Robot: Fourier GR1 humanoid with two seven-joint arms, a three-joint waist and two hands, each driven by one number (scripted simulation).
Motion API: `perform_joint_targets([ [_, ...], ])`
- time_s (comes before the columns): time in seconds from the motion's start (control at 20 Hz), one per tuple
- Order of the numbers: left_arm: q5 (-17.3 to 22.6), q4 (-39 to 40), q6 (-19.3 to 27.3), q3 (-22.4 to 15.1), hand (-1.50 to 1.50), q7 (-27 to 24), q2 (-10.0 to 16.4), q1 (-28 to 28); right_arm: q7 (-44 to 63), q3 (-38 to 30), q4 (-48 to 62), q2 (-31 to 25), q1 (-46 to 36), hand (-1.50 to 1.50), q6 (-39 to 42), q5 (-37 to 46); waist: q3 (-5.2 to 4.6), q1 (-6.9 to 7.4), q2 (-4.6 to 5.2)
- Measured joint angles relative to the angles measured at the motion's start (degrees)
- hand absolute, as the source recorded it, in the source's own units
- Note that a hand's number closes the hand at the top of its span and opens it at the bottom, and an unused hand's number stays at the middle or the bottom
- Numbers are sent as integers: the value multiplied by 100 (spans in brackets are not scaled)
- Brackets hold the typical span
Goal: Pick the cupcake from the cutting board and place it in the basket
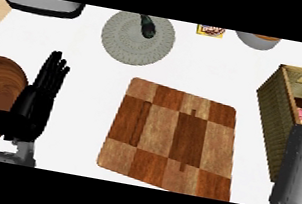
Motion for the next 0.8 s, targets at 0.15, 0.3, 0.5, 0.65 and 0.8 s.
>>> perform_joint_targets([
  [0.15, 22, 2, -17, 28, 0, 26, 8, -4, 129, 180, -403, 0, 66, -150, 154, 305, -3, 0, -13],
  [0.3, -11, 8, 37, 20, 0, 66, -30, -45, 221, 340, -874, 0, 93, -150, 400, 611, -4, -12, -23],
  [0.5, -72, -31, 61, -37, 0, 95, -48, 7, 289, 563, -1664, 1, 238, -150, 611, 933, -4, -12, -39],
  [0.65, -38, -26, 8, -5, 0, 75, -15, 32, 308, 898, -2354, 1, 474, -150, 754, 1095, -5, -10, -45],
  [0.8, -41, -77, 2, -27, 0, 73, -30, 90, 294, 1364, -3037, 1, 728, -150, 1033, 1181, -4, -8, -51],
])
